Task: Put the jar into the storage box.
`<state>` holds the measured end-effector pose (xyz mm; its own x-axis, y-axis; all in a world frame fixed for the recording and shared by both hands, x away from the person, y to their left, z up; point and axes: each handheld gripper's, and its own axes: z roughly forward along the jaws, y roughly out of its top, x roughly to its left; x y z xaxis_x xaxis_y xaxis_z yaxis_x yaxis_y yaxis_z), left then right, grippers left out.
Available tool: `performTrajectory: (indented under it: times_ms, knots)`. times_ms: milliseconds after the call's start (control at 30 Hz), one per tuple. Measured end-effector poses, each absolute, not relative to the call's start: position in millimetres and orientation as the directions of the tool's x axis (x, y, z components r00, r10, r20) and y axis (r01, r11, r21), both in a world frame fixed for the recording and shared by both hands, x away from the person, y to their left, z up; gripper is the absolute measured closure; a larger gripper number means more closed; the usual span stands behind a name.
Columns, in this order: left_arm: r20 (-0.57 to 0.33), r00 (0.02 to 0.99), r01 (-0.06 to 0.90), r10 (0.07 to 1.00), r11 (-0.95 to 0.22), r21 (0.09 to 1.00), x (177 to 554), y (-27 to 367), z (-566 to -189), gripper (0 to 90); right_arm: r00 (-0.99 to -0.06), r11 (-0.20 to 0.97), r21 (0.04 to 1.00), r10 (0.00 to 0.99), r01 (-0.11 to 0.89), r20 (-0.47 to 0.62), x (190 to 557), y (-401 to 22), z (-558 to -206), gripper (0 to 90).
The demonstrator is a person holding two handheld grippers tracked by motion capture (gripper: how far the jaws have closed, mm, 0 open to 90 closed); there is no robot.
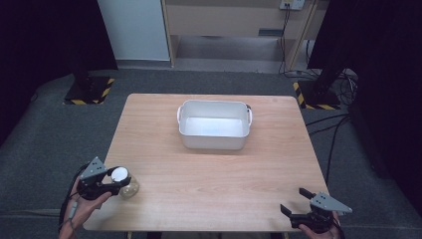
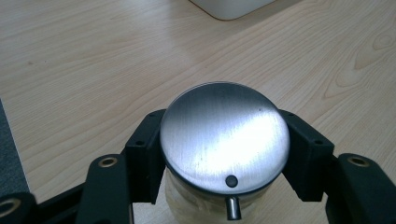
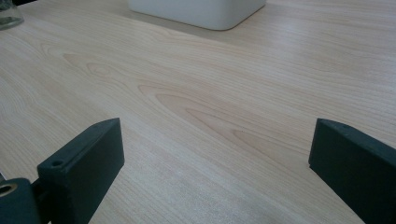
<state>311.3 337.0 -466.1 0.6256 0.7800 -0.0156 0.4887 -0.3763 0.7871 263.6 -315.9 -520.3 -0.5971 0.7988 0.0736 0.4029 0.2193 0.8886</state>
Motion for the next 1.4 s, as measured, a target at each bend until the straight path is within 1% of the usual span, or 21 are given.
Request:
performTrajectory:
  times_ms: [533, 1400]
  knots:
    - [-0.005, 0.678, 0.454, 0.735, -0.413, 0.789, 326, 310, -452, 38.0, -0.598, 0.219, 0.889, 0.798, 0.403, 0.074, 264, -316, -520, 3.5]
    - [0.016, 0.785, 0.369, 0.619, -0.489, 0.790, 368, 235, -424, 38.0, -0.599, 0.214, 0.889, 0.797, 0.404, 0.080, 263, -317, -520, 3.1]
